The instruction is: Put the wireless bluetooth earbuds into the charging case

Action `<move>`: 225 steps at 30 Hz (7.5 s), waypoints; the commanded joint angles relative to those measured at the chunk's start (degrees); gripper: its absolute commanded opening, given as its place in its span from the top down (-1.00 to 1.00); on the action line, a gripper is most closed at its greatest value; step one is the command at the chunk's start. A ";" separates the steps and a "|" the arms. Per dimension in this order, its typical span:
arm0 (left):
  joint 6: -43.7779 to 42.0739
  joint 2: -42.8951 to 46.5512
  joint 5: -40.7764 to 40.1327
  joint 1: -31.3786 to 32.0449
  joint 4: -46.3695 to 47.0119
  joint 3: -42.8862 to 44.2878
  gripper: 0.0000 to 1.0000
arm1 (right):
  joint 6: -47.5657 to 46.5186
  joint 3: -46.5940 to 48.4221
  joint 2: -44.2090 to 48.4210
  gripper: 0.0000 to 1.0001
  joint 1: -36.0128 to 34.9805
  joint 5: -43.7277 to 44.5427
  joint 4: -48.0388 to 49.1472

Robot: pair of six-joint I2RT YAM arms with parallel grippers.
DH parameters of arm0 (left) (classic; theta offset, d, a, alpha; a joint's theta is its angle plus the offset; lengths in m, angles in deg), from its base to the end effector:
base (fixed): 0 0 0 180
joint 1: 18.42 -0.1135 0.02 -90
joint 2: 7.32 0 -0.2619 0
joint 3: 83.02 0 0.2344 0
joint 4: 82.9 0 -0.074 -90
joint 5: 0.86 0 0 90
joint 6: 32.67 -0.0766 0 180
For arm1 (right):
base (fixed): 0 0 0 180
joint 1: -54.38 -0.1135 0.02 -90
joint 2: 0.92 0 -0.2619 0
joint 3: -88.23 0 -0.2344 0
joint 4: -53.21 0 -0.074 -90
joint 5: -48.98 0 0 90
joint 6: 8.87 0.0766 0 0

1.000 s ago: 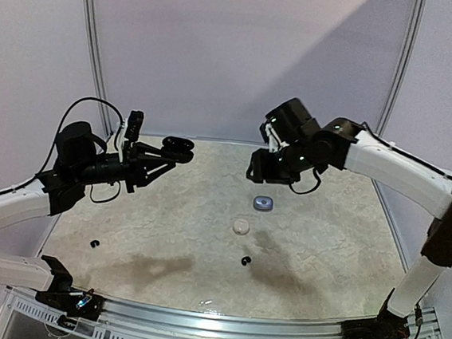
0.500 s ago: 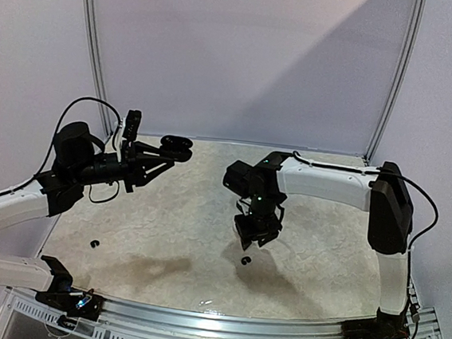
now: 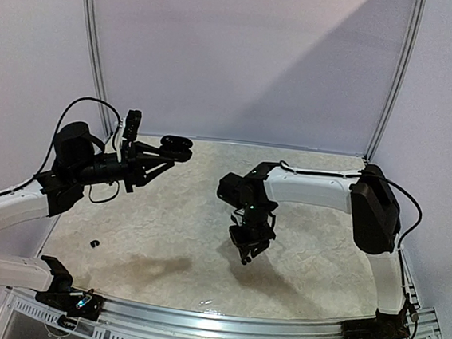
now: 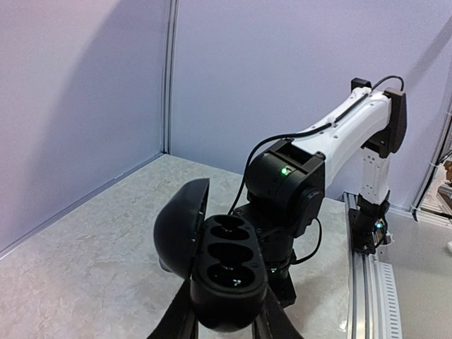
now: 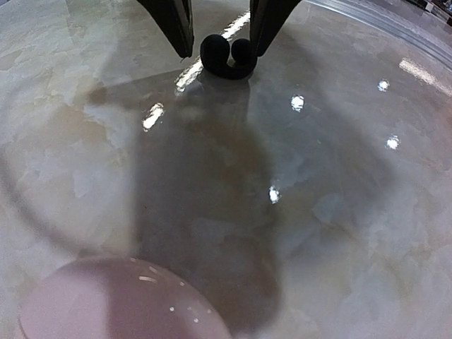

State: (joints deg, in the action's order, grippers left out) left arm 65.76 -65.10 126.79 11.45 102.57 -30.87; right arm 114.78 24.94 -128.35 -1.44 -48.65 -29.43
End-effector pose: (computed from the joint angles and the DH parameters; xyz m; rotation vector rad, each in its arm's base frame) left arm 0.1920 -0.1642 0.3117 0.8228 1.4545 -1.0271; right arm 0.2167 0.3372 0.1282 0.5720 -2.9503 -0.0803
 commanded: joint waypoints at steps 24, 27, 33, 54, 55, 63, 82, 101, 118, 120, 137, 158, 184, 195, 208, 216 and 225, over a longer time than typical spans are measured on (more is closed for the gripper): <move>-0.43 0.12 -0.46 -0.51 0.10 -0.85 1.00 | -0.33 0.16 -2.82 0.73 -0.17 0.21 0.39; -0.43 0.19 -0.51 -0.51 0.11 -0.85 1.00 | -0.16 0.31 -2.67 0.83 -0.19 0.39 0.49; -0.62 0.42 -1.07 -0.51 0.10 -1.00 1.00 | -0.12 1.56 -1.79 1.00 -0.22 2.15 -0.52; -4.63 -0.87 -17.61 0.54 8.87 -1.82 1.00 | -3.28 19.82 13.96 1.00 -1.73 24.12 8.15; -5.30 -1.56 -18.20 0.89 10.60 -2.15 1.00 | -4.04 21.05 14.54 1.00 -2.14 25.30 9.96; -10.98 -5.24 -22.51 4.87 18.68 -1.46 1.00 | -14.36 22.78 18.10 1.00 -7.48 33.20 33.11; -3.28 -7.01 -22.86 5.64 17.31 3.02 1.00 | -21.93 23.34 12.09 1.00 -11.74 28.26 51.69; -1.92 -6.12 -25.23 5.55 17.02 2.98 1.00 | -23.65 22.35 9.83 1.00 -11.74 30.89 49.30; -2.08 -5.91 -25.01 5.55 16.36 3.28 1.00 | -25.72 21.90 8.26 1.00 -11.65 33.06 48.04; -2.19 -5.95 -24.97 5.55 16.36 3.33 1.00 | -25.97 21.95 8.26 1.00 -11.65 33.04 47.72; -2.57 -6.03 -24.19 5.55 14.79 3.81 1.00 | -23.32 28.09 3.71 1.00 -11.71 32.51 44.12; -1.20 -6.23 -25.21 5.55 15.05 3.99 1.00 | -23.43 29.95 2.10 0.83 -11.94 30.16 40.58; -2.03 -5.34 -23.29 5.55 14.51 3.39 1.00 | -24.55 29.77 3.04 0.56 -10.14 28.81 41.38; -2.80 -5.26 -23.18 5.51 14.67 3.28 1.00 | -23.96 29.52 2.48 0.78 -9.06 24.01 41.53; -4.39 -5.25 -27.03 5.38 14.16 3.37 1.00 | -25.10 26.11 5.87 0.91 -10.06 28.47 41.86; -4.29 -5.02 -26.66 5.33 14.34 3.28 1.00 | -24.91 24.96 6.15 0.92 -10.02 29.93 41.45; -5.50 -5.04 -25.84 5.30 14.77 3.12 1.00 | -26.22 24.75 5.80 0.92 -10.05 24.87 40.39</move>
State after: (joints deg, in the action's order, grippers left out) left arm 62.02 -71.83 98.70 16.22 112.82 -28.99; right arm 89.66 51.54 -122.47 -11.31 -20.90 15.58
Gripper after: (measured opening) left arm 0.232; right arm 0.041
